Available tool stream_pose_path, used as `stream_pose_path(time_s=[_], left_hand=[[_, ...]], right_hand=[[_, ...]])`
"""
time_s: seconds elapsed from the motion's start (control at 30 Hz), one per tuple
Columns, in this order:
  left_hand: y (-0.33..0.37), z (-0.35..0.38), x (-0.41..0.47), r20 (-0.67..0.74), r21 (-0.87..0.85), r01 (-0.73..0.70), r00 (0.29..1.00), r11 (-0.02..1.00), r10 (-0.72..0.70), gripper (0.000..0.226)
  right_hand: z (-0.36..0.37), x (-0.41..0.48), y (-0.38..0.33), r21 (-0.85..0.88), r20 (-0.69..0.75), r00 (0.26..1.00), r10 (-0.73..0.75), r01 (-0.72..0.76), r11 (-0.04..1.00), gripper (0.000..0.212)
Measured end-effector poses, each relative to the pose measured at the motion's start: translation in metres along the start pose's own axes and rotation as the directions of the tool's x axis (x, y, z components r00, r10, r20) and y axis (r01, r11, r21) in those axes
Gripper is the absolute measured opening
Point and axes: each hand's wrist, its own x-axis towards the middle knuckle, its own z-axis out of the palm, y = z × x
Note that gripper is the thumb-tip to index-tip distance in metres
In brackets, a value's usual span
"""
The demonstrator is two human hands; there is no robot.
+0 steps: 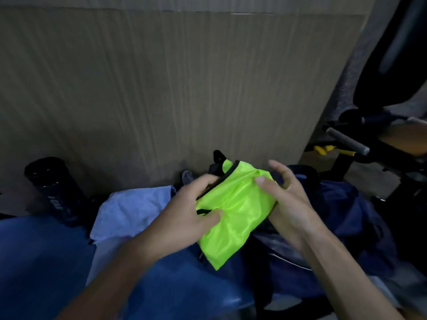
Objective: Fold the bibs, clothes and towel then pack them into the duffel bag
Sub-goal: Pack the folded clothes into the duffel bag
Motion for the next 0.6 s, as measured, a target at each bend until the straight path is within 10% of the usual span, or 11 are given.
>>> stream_pose_path(time_s=[0.17, 0.37, 0.6], left_hand=[[0.037, 0.024, 0.015, 0.29, 0.173, -0.086, 0.957, 0.981, 0.033, 0.039], [0.052, 0.058, 0.03, 0.507, 0.295, -0.213, 0.861, 0.931, 0.036, 0.024], [0.047, 0.074, 0.033, 0.312, 0.164, -0.128, 0.947, 0.978, 0.072, 0.067]], right_hand=[[-0.059, -0.019, -0.01, -0.34, 0.145, 0.989, -0.034, 0.082, 0.937, 0.074], [-0.099, -0.041, -0.004, -0.302, 0.225, 0.973, -0.049, 0.118, 0.946, 0.029], [-0.116, -0.049, 0.008, -0.17, 0.017, 0.977, -0.213, 0.213, 0.962, 0.039]])
